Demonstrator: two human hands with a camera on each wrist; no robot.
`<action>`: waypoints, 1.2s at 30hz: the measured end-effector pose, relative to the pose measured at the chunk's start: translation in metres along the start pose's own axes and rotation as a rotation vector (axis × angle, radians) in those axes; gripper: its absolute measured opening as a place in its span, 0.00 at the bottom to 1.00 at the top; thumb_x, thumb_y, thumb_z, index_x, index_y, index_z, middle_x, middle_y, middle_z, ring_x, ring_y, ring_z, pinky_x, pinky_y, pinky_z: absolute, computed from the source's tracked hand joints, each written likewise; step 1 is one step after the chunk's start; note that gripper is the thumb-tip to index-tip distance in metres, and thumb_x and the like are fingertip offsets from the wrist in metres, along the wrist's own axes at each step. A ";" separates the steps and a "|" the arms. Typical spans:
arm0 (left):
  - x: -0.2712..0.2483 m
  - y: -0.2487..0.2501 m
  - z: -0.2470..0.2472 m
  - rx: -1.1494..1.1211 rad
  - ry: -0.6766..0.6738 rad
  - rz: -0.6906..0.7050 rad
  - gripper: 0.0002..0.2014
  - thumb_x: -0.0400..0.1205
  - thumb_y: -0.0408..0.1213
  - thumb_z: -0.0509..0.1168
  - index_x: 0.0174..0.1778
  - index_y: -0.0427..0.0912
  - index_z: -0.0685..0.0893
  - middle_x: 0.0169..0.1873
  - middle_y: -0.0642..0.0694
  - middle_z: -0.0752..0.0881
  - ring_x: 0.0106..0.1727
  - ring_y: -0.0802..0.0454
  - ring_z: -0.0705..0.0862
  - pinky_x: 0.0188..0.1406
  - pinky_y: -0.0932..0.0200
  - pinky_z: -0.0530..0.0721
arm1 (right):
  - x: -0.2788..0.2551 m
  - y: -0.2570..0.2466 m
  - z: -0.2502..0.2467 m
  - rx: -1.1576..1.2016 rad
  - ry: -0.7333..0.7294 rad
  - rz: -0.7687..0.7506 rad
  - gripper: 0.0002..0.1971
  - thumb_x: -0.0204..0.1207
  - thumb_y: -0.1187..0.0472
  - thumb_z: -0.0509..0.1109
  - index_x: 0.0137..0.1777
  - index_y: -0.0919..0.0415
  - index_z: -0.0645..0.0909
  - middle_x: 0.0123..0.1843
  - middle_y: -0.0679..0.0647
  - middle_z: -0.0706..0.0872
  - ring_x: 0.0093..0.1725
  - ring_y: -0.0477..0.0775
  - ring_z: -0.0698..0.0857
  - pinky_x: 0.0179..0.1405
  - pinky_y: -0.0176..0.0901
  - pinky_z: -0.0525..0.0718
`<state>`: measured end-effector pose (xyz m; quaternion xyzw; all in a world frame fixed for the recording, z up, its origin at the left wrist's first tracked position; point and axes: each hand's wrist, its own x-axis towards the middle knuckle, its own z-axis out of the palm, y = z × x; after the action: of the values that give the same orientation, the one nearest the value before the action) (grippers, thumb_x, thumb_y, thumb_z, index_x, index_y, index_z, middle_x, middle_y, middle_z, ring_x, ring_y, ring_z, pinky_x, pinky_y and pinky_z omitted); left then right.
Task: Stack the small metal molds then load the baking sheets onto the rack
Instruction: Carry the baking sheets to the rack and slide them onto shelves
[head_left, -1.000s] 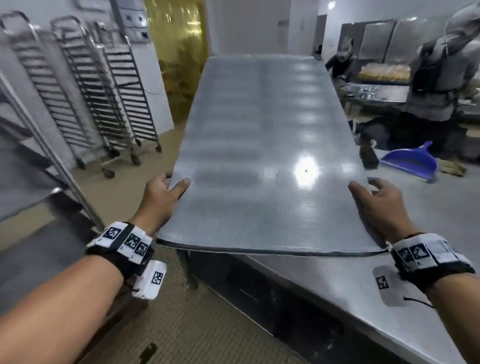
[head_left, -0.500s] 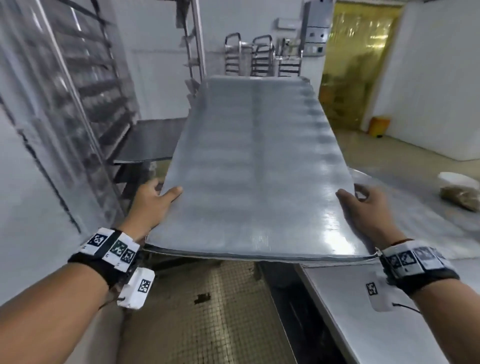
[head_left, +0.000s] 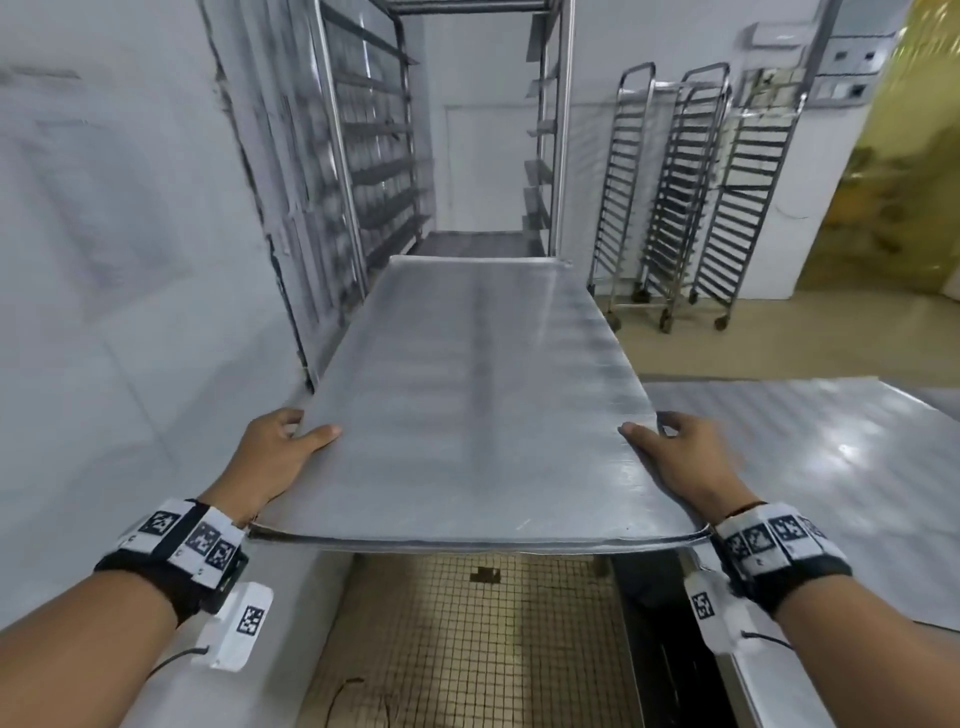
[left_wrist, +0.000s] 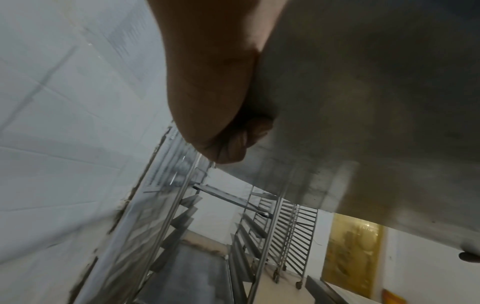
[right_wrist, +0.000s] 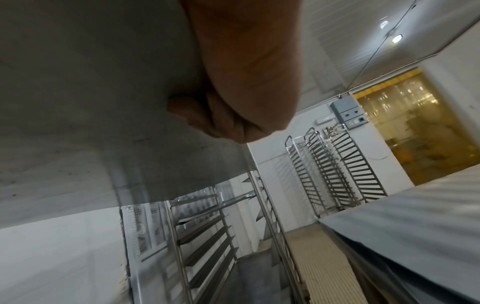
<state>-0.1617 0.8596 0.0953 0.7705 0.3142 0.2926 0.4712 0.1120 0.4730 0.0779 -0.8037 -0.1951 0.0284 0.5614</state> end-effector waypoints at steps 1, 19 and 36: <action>0.001 -0.003 -0.003 0.004 0.007 -0.009 0.19 0.79 0.42 0.79 0.61 0.36 0.88 0.46 0.46 0.91 0.42 0.52 0.90 0.36 0.63 0.83 | 0.002 0.001 0.005 -0.011 -0.007 0.006 0.21 0.71 0.46 0.82 0.47 0.67 0.88 0.42 0.63 0.93 0.41 0.56 0.93 0.49 0.60 0.91; 0.126 -0.044 -0.018 -0.016 -0.005 -0.014 0.14 0.79 0.43 0.79 0.55 0.42 0.85 0.42 0.51 0.89 0.41 0.52 0.89 0.36 0.62 0.84 | 0.109 0.006 0.091 -0.100 -0.009 0.108 0.37 0.53 0.20 0.78 0.46 0.51 0.81 0.48 0.49 0.87 0.48 0.53 0.87 0.54 0.51 0.85; 0.300 -0.095 0.005 0.050 -0.133 -0.070 0.23 0.75 0.51 0.82 0.59 0.40 0.89 0.47 0.49 0.93 0.48 0.48 0.92 0.55 0.48 0.90 | 0.194 -0.034 0.179 -0.310 0.022 0.181 0.35 0.78 0.44 0.75 0.74 0.70 0.77 0.70 0.65 0.84 0.64 0.61 0.82 0.58 0.45 0.76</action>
<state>0.0114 1.1186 0.0529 0.7883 0.3160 0.2163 0.4816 0.2340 0.7098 0.0764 -0.8951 -0.1179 0.0395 0.4281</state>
